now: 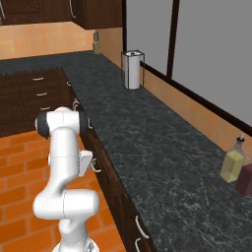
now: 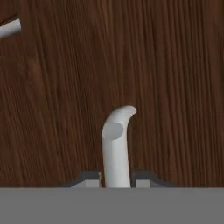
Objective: Take a straw from the drawer in front and place it inside the glass cup on the dining counter.
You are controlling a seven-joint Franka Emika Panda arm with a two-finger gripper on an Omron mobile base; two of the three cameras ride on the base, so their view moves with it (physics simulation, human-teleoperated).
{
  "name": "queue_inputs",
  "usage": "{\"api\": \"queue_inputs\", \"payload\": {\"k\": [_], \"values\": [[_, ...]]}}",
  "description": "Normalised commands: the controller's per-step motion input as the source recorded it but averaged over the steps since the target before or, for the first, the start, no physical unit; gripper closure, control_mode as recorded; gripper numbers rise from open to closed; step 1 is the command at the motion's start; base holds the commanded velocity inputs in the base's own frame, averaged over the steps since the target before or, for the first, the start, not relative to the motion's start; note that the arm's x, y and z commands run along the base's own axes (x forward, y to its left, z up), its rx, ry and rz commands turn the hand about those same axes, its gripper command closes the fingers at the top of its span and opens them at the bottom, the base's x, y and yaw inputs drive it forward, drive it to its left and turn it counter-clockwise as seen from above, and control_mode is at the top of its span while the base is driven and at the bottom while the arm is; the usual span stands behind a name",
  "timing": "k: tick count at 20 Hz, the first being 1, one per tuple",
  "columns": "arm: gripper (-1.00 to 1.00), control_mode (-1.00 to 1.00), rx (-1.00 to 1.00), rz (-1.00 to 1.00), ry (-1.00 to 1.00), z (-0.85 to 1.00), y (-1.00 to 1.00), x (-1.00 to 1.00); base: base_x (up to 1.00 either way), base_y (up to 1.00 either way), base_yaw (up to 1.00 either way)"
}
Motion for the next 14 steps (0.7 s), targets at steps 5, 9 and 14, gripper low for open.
{"api": "queue_inputs", "payload": {"k": [5,9,14], "values": [[1.00,-1.00,0.28,0.10,0.11,0.00,0.95,-0.53,0.00,0.00,0.00],[1.00,-1.00,0.30,0.11,0.13,0.00,1.00,-0.52,0.00,0.00,0.00],[1.00,-1.00,0.29,0.11,0.13,0.00,1.00,-0.53,0.00,0.00,0.00]]}}
